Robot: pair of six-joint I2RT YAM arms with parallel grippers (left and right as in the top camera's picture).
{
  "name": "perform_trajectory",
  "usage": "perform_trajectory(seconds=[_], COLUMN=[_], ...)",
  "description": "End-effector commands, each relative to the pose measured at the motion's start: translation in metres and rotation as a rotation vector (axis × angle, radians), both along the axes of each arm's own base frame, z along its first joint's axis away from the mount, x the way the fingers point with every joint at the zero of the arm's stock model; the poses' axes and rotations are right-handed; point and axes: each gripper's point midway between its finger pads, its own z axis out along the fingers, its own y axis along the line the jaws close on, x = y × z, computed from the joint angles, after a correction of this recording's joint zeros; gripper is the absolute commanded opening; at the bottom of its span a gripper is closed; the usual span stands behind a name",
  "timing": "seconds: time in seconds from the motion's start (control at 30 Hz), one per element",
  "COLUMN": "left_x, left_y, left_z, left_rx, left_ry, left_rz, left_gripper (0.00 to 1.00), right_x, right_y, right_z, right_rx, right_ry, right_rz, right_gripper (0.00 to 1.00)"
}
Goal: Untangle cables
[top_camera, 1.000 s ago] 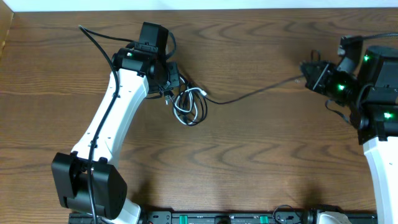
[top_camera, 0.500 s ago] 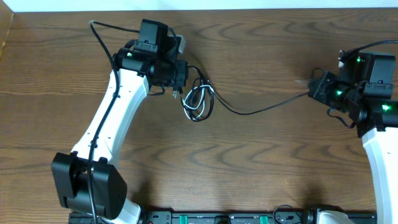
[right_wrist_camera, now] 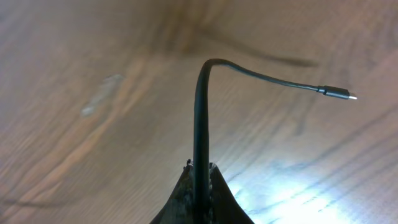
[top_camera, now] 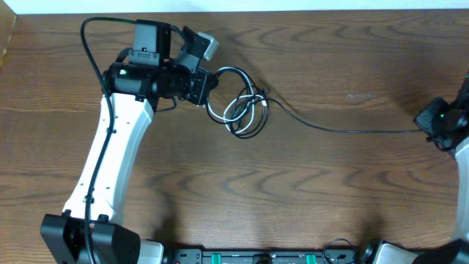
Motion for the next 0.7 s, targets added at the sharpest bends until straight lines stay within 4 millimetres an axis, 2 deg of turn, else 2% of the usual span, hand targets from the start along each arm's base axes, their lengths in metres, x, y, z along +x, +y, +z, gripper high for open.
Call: perform_trajectory(seconds=[0.0,0.2,0.23,0.33,0.37,0.4,0.47,0.53,0.57,0.63,0.67], left_x=[-0.001,-0.001,-0.001,-0.002,-0.002,-0.003,-0.005,-0.007,-0.007,-0.007,-0.007], left_y=[0.002,0.002,0.002,0.000,0.000,-0.001,-0.006,-0.009,-0.009,-0.009,-0.010], left_z=[0.006,0.006,0.006,0.006,0.007,0.007,0.010,0.012,0.012,0.012,0.012], left_rx=[-0.010,-0.017,-0.022,-0.043,-0.052,-0.061,-0.092,-0.109,-0.110,-0.110,-0.112], left_ry=[-0.016,-0.007,0.000,0.019,0.028,0.033,0.040,0.043,0.043,0.042,0.042], left_rz=[-0.007,0.005,0.013,0.028,0.036,0.035,0.017,0.004,0.003,0.003,0.001], left_gripper=[0.07,0.07,0.08,0.07,0.07,0.07,0.07,0.07,0.07,0.07,0.07], right_x=[0.003,0.011,0.017,0.038,0.042,0.044,0.045,0.045,0.045,0.047,0.048], right_y=[-0.005,0.000,0.007,0.046,0.059,0.064,0.069,0.072,0.072,0.075,0.079], right_z=[-0.010,-0.014,-0.011,0.005,0.010,0.011,0.011,0.011,0.011,0.013,0.016], right_rx=[0.061,0.090,0.111,0.217,0.248,0.254,0.256,0.257,0.257,0.270,0.281], right_ry=[0.004,-0.014,-0.045,-0.185,-0.222,-0.229,-0.227,-0.227,-0.228,-0.244,-0.261], right_rz=[0.029,0.103,0.158,0.408,0.475,0.492,0.507,0.513,0.513,0.529,0.555], right_gripper=[0.01,0.01,0.01,0.02,0.04,0.07,0.13,0.29,0.45,0.60,0.62])
